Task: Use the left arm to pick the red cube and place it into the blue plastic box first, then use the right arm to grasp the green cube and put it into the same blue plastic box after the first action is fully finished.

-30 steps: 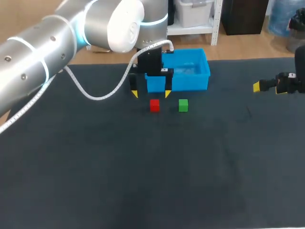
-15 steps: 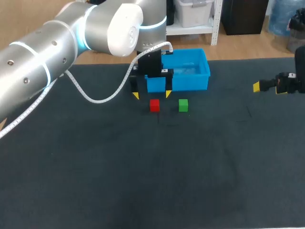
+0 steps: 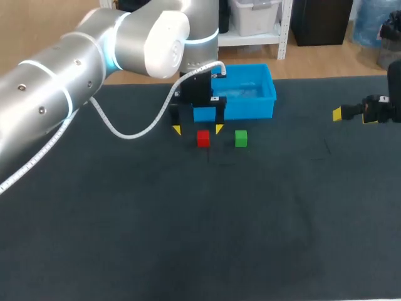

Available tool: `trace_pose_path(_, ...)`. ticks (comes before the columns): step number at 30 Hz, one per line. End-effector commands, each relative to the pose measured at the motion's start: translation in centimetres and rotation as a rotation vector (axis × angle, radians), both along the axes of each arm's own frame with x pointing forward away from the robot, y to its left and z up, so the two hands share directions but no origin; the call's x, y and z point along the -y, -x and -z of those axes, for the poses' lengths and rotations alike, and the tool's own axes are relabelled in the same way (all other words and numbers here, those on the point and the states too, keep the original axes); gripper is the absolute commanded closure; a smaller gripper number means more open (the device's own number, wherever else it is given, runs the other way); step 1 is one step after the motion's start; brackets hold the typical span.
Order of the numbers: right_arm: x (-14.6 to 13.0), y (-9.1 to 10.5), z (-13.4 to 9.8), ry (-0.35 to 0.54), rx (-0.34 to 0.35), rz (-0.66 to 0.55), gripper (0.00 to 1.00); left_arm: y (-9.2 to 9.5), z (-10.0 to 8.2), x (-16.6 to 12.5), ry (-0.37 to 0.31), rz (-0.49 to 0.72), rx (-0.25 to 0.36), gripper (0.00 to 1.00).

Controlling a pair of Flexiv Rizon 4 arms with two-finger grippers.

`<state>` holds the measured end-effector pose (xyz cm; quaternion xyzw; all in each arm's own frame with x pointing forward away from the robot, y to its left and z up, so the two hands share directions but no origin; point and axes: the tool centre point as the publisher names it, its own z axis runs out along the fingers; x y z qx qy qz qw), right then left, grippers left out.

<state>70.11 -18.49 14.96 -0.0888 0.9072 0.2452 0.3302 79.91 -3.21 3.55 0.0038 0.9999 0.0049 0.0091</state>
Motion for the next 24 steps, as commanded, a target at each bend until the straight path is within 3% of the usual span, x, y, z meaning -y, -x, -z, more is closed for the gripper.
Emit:
trace_pose_path(1, 0.0, 0.0, 0.0, 0.001, 0.000, 0.000, 0.00, -1.1, 0.3, 0.7, -0.017, 0.007, -0.026, 0.00)
trace_pose_path(24, 0.0, 0.0, 0.0, 0.001, 0.000, 0.000, 0.00, -1.7, 1.8, 0.8, -0.043, 0.001, -0.040, 0.00)
